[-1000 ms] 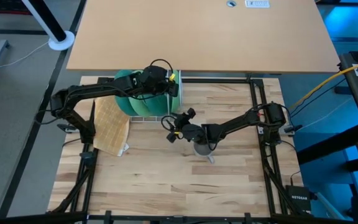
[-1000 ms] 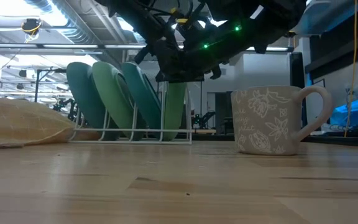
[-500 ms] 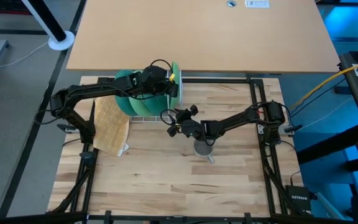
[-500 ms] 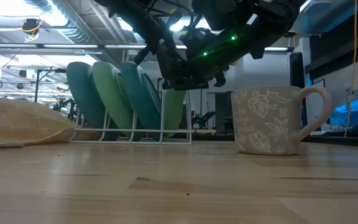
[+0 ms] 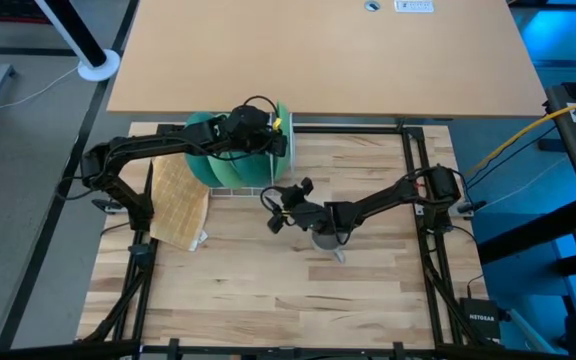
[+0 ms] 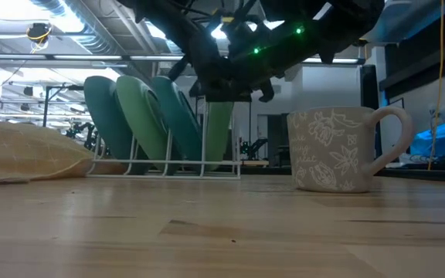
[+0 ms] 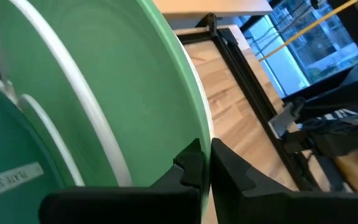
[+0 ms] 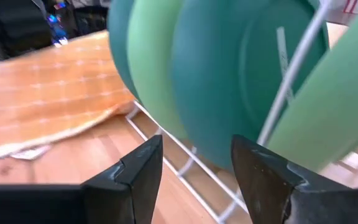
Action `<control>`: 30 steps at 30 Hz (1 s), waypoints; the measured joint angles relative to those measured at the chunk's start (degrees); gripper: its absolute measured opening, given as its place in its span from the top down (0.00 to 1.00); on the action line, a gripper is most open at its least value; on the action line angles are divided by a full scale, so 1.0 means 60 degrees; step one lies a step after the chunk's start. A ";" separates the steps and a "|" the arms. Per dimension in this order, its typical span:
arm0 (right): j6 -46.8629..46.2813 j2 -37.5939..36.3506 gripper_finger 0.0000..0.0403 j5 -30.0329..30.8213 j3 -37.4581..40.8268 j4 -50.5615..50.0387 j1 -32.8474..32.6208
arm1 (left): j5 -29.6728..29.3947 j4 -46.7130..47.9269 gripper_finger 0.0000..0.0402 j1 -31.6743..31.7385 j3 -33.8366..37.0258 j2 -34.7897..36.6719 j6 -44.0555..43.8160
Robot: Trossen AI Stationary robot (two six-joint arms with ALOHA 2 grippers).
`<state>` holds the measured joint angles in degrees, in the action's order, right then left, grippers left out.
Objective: Sort dishes
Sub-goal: Put the green plate into the dish rack
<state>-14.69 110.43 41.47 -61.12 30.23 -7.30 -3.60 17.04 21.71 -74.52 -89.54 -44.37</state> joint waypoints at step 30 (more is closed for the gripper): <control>-0.0734 0.0000 0.52 0.1281 -0.0007 0.0181 -0.0042 | 0.0990 0.0002 0.99 -0.0186 -0.0002 0.0379 -0.0979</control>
<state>-19.09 110.43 49.16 -61.17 31.31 -7.55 2.34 17.05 20.60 -74.53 -87.26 -50.24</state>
